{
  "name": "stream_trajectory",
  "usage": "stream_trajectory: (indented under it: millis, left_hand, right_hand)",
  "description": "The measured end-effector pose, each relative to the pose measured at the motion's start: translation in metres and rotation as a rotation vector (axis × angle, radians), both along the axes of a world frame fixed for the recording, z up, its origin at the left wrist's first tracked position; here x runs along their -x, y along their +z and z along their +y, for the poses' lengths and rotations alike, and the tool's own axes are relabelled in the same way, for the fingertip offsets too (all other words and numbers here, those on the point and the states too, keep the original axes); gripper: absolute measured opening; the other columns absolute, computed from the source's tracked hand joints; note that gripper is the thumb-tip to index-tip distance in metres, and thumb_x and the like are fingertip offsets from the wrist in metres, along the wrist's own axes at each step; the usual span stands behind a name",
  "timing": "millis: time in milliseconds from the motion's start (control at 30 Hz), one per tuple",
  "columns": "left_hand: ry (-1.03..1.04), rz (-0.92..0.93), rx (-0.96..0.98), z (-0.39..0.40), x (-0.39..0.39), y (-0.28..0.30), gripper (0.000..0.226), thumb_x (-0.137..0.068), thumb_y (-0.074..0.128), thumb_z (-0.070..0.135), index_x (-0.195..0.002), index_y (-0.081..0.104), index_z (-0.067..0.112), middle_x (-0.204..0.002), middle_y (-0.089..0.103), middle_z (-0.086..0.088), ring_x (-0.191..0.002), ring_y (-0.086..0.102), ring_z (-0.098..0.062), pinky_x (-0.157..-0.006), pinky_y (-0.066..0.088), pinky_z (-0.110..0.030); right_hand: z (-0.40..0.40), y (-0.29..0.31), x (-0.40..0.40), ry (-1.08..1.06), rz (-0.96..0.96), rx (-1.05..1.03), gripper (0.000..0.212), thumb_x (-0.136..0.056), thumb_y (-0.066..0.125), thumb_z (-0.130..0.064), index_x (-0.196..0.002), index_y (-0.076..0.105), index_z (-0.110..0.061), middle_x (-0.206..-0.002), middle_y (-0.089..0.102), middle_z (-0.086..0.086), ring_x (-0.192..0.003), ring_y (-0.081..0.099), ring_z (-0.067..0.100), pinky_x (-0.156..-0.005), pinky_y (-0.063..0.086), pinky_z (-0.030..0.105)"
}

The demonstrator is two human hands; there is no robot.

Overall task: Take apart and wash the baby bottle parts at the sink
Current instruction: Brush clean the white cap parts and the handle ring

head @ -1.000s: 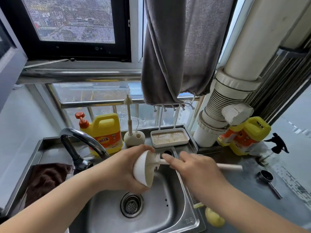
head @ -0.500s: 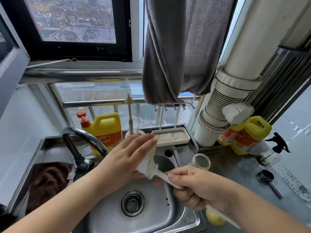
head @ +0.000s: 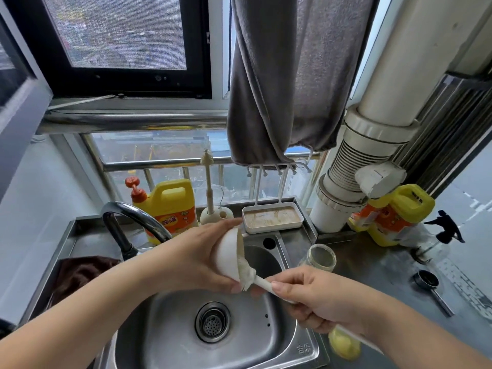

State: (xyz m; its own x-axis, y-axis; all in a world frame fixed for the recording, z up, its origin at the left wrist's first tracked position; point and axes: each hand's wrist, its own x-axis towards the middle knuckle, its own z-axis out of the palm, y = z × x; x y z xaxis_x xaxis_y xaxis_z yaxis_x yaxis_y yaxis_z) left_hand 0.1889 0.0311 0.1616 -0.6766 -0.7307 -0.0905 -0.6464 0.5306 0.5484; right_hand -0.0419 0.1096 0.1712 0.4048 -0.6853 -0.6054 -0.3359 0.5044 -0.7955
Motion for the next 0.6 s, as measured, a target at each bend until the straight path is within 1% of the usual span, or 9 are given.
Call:
stream_trajectory:
  millis: [133,233,300,333,367,400,433,500,600]
  left_hand:
    - [-0.019,0.055,-0.028,0.006,0.003,-0.002,0.077,-0.057,0.083,0.053,-0.119,0.037,0.047,-0.109,0.05,0.03,-0.101,0.05,0.007,-0.08,0.046,-0.011]
    - [-0.047,0.128,-0.05,0.015,0.004,-0.012,0.072,-0.057,0.084,0.045,-0.117,0.044,0.042,-0.107,0.055,0.026,-0.1,0.054,0.005,-0.08,0.05,-0.017]
    - [-0.02,0.178,-0.086,0.018,0.004,-0.014,0.07,-0.057,0.085,0.04,-0.116,0.046,0.042,-0.105,0.057,0.024,-0.099,0.057,0.003,-0.081,0.051,-0.023]
    - [0.001,0.217,-0.111,0.017,0.002,-0.013,0.071,-0.058,0.086,0.037,-0.116,0.046,0.042,-0.105,0.058,0.024,-0.099,0.058,0.002,-0.081,0.052,-0.023]
    - [0.017,0.248,-0.132,0.015,0.0,-0.011,0.072,-0.058,0.086,0.035,-0.117,0.046,0.042,-0.106,0.058,0.025,-0.099,0.058,0.003,-0.081,0.052,-0.021]
    - [0.025,0.268,-0.143,0.013,-0.003,-0.008,0.073,-0.058,0.087,0.034,-0.118,0.045,0.042,-0.106,0.057,0.027,-0.1,0.058,0.003,-0.082,0.051,-0.019]
    - [0.025,0.276,-0.141,0.011,-0.005,-0.005,0.075,-0.057,0.087,0.034,-0.119,0.045,0.041,-0.107,0.057,0.027,-0.101,0.058,0.004,-0.082,0.05,-0.017]
    - [0.025,0.276,-0.124,0.011,-0.006,-0.003,0.078,-0.057,0.086,0.036,-0.123,0.045,0.04,-0.11,0.057,0.026,-0.104,0.057,0.005,-0.084,0.049,-0.015]
    - [0.066,0.33,-0.131,0.015,-0.008,-0.008,0.08,-0.056,0.087,0.035,-0.124,0.045,0.04,-0.112,0.058,0.025,-0.105,0.058,0.003,-0.086,0.049,-0.017]
  right_hand:
    - [0.003,0.001,-0.004,0.087,0.165,0.125,0.022,-0.099,0.046,-0.033,-0.107,0.065,-0.039,-0.058,0.043,0.0,-0.046,0.037,0.01,-0.044,0.032,0.021]
    - [0.003,-0.002,-0.003,0.246,0.57,0.579,0.025,-0.098,0.042,-0.041,-0.119,0.056,-0.042,-0.083,0.063,-0.001,-0.07,0.052,0.01,-0.063,0.04,0.025]
    - [0.002,-0.001,-0.007,0.333,0.85,0.901,0.031,-0.095,0.049,-0.041,-0.126,0.048,-0.044,-0.093,0.064,0.002,-0.078,0.06,0.022,-0.061,0.037,0.028]
    - [0.001,-0.002,-0.008,0.396,1.032,1.063,0.043,-0.083,0.066,-0.037,-0.124,0.053,-0.042,-0.084,0.063,0.002,-0.068,0.062,0.024,-0.055,0.035,0.028]
    - [-0.001,-0.007,-0.008,0.387,1.123,1.147,0.06,-0.062,0.082,-0.029,-0.117,0.062,-0.038,-0.071,0.06,0.0,-0.053,0.058,0.022,-0.045,0.033,0.026]
    - [-0.002,-0.007,-0.009,0.373,1.158,1.2,0.072,-0.042,0.087,-0.02,-0.11,0.069,-0.034,-0.062,0.055,-0.002,-0.041,0.052,0.019,-0.038,0.03,0.023]
    - [-0.004,-0.009,-0.01,0.346,1.147,1.221,0.078,-0.031,0.087,-0.014,-0.106,0.072,-0.03,-0.057,0.053,-0.003,-0.036,0.048,0.017,-0.034,0.027,0.022]
    - [-0.006,-0.015,-0.011,0.322,1.149,1.234,0.083,-0.022,0.086,-0.011,-0.102,0.073,-0.03,-0.053,0.05,-0.003,-0.032,0.045,0.016,-0.034,0.02,0.021]
    - [-0.007,-0.016,-0.016,0.312,1.179,1.243,0.08,-0.023,0.09,-0.018,-0.099,0.073,-0.033,-0.05,0.048,-0.003,-0.028,0.044,0.016,-0.038,0.015,0.02]
